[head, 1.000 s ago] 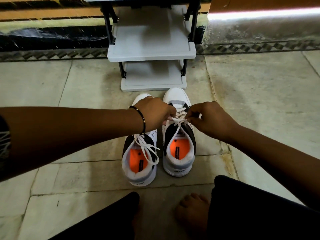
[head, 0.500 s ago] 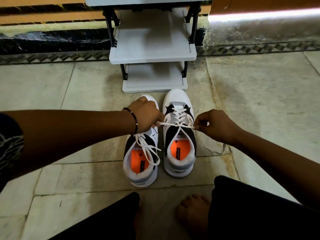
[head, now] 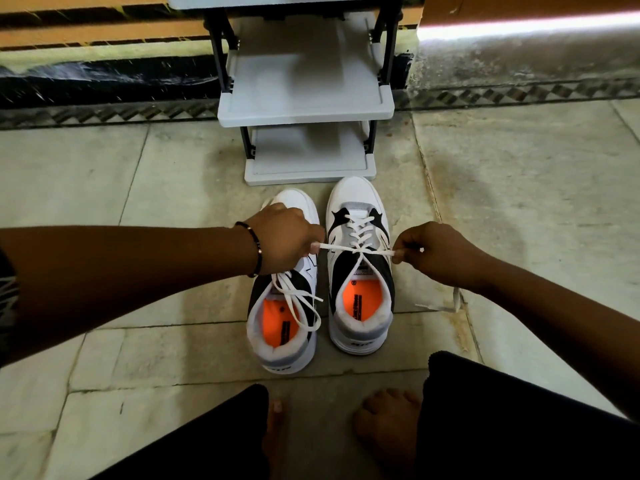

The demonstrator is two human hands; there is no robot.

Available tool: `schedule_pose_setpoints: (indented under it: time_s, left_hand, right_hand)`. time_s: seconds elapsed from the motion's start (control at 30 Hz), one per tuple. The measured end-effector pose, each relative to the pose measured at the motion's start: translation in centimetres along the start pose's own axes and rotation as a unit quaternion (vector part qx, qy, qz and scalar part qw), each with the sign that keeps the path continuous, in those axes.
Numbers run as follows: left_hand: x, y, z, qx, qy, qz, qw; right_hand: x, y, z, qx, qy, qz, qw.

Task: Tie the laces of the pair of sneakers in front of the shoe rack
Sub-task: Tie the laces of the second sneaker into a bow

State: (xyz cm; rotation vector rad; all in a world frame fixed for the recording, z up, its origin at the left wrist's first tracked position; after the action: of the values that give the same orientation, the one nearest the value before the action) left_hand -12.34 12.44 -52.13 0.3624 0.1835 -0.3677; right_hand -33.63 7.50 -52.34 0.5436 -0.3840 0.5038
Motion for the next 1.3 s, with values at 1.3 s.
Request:
schedule_pose_setpoints:
  time_s: [1.3]
  left_hand:
    - [-3.3,-2.0,-0.5,-0.133,0.659,0.157,0.723]
  right_hand:
    - [2.5,-2.6,-2.0,-0.072,-0.556,-0.119,0.82]
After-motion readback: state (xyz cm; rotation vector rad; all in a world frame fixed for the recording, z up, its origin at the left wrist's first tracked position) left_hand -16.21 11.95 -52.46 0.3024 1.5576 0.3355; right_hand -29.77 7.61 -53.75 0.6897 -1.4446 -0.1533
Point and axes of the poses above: each hand's wrist, its own y-axis away from the middle knuckle, its own z-axis out of the back of the hand, x = y × z, the point moved 3 cm from there along -y, towards the middle knuckle, and after that the axes turned 9 degrees about y, right-handed, at the moved point
